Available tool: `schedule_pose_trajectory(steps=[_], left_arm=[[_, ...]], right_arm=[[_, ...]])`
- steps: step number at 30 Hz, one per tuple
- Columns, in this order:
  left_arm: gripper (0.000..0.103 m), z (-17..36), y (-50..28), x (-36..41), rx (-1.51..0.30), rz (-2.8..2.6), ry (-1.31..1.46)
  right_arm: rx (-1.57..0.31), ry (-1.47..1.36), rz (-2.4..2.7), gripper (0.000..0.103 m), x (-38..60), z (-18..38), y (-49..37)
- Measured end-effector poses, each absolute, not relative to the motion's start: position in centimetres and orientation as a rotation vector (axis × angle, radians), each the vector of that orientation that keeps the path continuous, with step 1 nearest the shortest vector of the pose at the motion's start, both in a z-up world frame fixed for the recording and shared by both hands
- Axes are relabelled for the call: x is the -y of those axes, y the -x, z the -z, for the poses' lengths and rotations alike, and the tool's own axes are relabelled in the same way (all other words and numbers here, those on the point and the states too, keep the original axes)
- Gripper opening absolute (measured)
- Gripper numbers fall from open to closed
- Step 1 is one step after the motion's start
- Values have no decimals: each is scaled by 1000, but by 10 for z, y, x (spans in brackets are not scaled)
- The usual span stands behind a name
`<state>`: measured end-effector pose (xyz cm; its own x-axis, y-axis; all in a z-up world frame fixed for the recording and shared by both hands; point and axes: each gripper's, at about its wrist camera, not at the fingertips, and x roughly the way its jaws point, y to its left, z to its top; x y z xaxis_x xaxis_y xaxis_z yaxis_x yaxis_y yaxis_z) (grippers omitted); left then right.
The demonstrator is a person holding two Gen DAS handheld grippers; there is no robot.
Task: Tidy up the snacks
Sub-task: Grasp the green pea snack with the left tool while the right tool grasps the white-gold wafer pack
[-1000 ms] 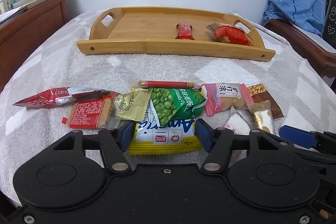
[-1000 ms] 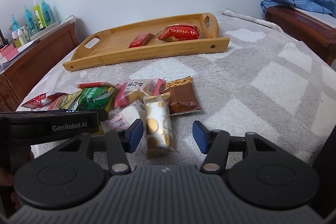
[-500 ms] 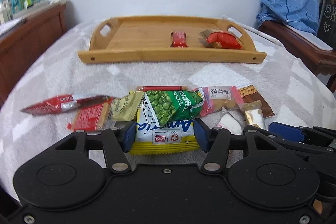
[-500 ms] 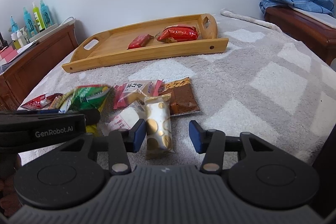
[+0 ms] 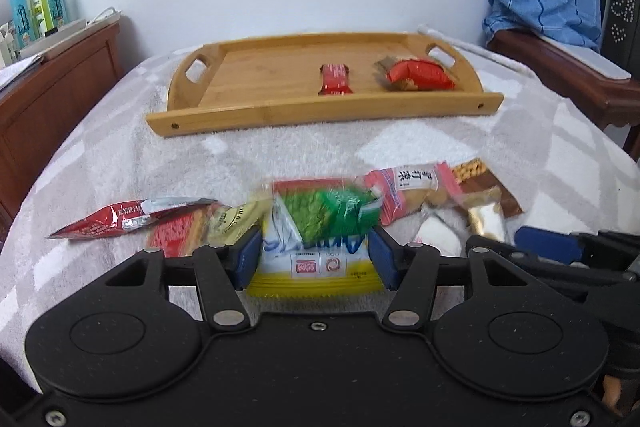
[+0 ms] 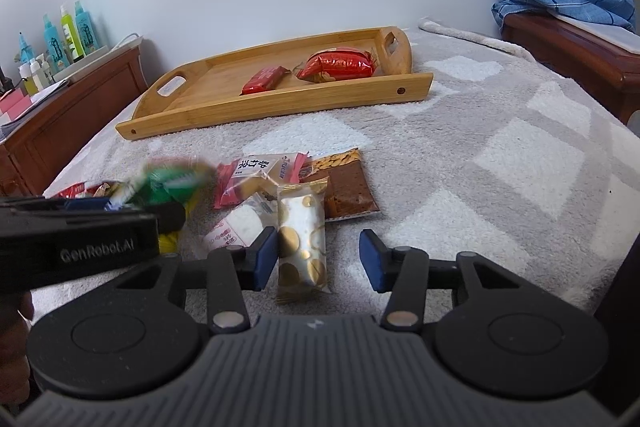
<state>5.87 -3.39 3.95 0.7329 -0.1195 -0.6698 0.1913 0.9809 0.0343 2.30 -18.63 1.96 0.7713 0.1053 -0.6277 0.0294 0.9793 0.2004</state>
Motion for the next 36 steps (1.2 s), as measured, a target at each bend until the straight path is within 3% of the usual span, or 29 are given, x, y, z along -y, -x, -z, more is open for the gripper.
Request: schedule_pose_trajectory(steps=[29,31,32,36], left_arm=[[67,-34,-72,46,-714,186,-27],[63,-33,-72,47,-720,185,-23],[52,-34,-72,47,-720,184,-18],[50,-37,-66,42,-698,212,16]], right_arm=[[-686,-251,-3,44,194,-19,-24],[-685,-252,-1,45,194,-19,-24],[-683,-252,3,45,194,-19,-24],[-675,-259,37,45,197,-19,-23]])
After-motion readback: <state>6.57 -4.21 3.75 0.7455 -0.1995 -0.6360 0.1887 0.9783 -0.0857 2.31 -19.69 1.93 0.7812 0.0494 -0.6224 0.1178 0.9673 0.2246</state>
